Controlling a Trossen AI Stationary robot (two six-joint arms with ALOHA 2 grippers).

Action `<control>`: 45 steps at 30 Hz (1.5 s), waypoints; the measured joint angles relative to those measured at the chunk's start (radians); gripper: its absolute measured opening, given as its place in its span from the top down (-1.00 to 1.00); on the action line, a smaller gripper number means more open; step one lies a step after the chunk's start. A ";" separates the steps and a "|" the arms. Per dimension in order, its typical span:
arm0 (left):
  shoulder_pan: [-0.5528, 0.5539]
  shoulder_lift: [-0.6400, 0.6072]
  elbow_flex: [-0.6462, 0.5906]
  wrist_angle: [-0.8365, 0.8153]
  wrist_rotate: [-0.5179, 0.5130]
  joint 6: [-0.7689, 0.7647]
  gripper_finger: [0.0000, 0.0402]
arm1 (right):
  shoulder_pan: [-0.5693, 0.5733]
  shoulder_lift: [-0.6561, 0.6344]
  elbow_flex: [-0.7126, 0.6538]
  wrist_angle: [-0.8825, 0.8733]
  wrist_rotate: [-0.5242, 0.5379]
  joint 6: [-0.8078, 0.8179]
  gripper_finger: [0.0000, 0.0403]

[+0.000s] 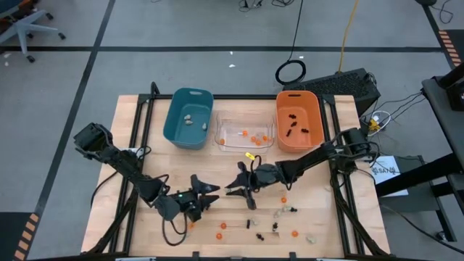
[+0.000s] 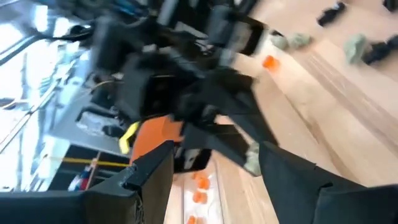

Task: Sort Halloween decoration
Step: Put the white skull toy into the blue bin

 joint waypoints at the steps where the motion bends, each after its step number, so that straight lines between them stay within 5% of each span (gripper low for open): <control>1: 0.011 0.000 0.019 -0.046 0.029 -0.001 -0.13 | -0.006 -0.010 0.000 -0.003 -0.021 0.010 0.71; 8: 0.086 0.000 0.089 -0.237 0.131 0.001 -0.13 | -0.019 -0.041 0.000 0.006 -0.105 0.032 0.71; 15: 0.102 0.000 0.091 -0.219 0.262 0.034 -0.13 | -0.021 -0.041 0.000 0.012 -0.121 0.111 0.71; 30: 0.166 0.000 0.091 -0.194 0.348 0.120 -0.11 | -0.023 -0.041 0.000 0.079 -0.122 0.129 0.71; 45: 0.194 0.000 0.091 -0.197 0.399 0.190 0.61 | -0.025 -0.040 0.000 0.084 -0.123 0.137 0.71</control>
